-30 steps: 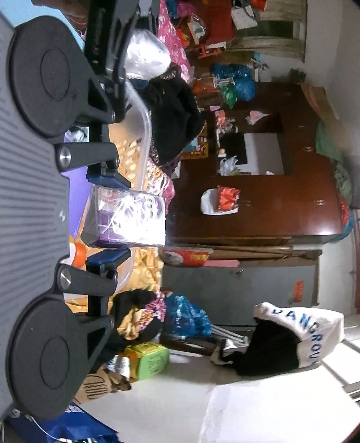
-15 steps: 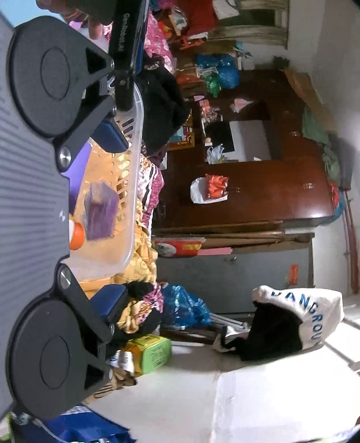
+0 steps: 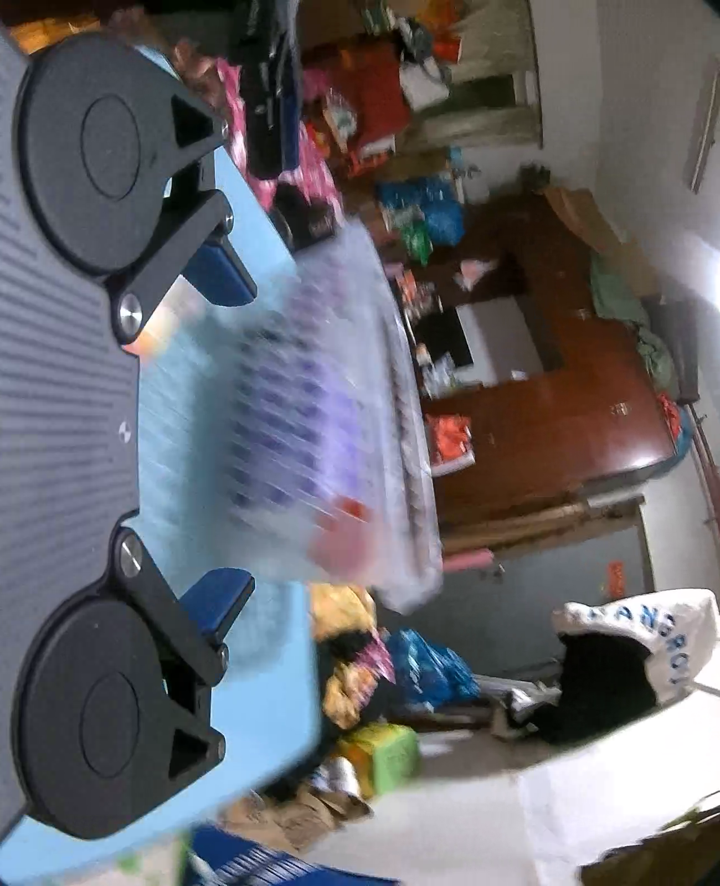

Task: Organize objects
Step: 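Close both tools on the white-orange medicine box beside the basket, then lift the medicine box with both tools and release it into the basket, then close both tools on the clear plastic bag lying on the table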

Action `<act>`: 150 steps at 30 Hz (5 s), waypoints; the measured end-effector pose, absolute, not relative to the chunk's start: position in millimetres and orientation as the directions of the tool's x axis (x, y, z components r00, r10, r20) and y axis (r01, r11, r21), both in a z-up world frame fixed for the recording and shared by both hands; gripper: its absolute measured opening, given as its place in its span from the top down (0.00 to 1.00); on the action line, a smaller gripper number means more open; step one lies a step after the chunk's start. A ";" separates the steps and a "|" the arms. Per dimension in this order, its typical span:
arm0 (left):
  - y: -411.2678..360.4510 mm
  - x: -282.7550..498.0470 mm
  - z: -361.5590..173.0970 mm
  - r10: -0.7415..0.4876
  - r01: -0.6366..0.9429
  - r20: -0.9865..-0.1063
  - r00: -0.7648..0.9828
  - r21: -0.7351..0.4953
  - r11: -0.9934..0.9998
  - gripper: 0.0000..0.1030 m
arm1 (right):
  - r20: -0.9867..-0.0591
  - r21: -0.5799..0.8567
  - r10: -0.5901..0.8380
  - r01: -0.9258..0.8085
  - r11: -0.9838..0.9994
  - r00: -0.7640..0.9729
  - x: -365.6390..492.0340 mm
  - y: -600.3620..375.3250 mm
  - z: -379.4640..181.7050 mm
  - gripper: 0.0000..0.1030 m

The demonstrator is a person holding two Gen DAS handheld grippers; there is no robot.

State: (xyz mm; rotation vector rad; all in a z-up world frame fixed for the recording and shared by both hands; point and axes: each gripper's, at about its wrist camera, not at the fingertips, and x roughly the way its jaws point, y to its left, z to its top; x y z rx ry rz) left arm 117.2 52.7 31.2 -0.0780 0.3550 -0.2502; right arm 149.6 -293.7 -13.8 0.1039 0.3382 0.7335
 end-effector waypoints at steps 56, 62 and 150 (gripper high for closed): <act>22.3 87.1 -26.9 -0.301 0.308 -0.295 0.907 -0.023 0.951 0.61 | -0.197 0.007 0.764 -0.778 0.628 0.615 102.1 -286.7 -60.3 0.61; 19.9 80.0 -19.0 -0.296 0.303 -0.266 0.917 -0.014 0.953 0.61 | -0.167 -0.010 0.761 -0.773 0.634 0.627 97.1 -287.4 -49.4 0.61; 18.1 91.8 -27.3 -0.068 0.091 -0.404 0.912 0.037 0.995 0.73 | -0.344 0.006 0.627 -0.666 0.746 0.699 112.7 -293.8 -57.2 0.81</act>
